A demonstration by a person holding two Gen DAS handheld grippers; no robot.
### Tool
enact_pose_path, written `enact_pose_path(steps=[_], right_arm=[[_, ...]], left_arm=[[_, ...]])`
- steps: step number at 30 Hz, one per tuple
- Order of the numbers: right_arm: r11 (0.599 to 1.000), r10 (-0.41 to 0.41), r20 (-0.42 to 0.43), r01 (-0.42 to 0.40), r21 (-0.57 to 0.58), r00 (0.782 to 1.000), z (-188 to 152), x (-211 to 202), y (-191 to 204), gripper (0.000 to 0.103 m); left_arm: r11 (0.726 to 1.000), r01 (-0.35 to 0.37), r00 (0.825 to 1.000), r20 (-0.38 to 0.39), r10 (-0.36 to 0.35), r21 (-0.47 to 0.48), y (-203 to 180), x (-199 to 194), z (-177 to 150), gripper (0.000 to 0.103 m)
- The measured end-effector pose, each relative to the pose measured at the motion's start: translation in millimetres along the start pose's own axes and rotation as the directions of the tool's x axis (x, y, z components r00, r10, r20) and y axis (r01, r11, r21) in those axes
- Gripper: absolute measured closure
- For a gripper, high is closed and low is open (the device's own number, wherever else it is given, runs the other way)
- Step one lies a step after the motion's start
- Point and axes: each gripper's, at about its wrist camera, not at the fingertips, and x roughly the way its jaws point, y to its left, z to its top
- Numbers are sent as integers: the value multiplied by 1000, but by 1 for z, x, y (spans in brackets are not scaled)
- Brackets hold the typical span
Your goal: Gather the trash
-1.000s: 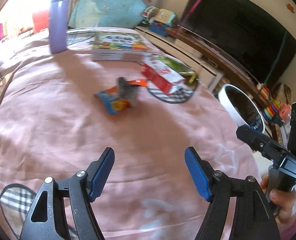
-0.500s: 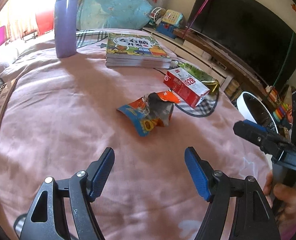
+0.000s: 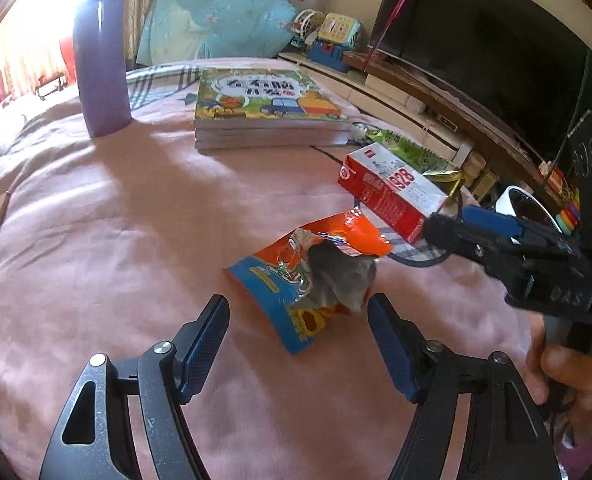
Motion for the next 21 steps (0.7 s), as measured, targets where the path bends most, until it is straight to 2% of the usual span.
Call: enact_pose_path(steps=[2,6,7,8,9,12,21], right_arm=[[1000,1,-7,-1,3,1000,4,8,-3,14],[1000,3,-18,-3,8,1000,9,18,-8,24],[1000,5,-23,-4,11,1000,10,21,-9,31],[1000,5,-27,-5,14,1000,10,23,-10,37],[1000,4,-30,-4,14,1000,10,23,-10,47],[1000,5,-23,-4,11,1000,7,21,-8,47],[998,36,6,-37,46,999,-20,-23,-7,48]], left_arm=[[1000,9,1000,-9,-8,7,0,6,2,47],[1000,21,1000,-20,-21,23,-1,15,3,75],[999,24,1000,-20,-24,21,-1,15,3,78],[999,31,999,-21,-31,16,0,16,3,86],[999,39,999,-24,-39,11,2,17,3,94],[998,60,998,-24,-60,-6,5,15,3,100],[996,93,996,3,-93,-4,1,-9,-13,103]])
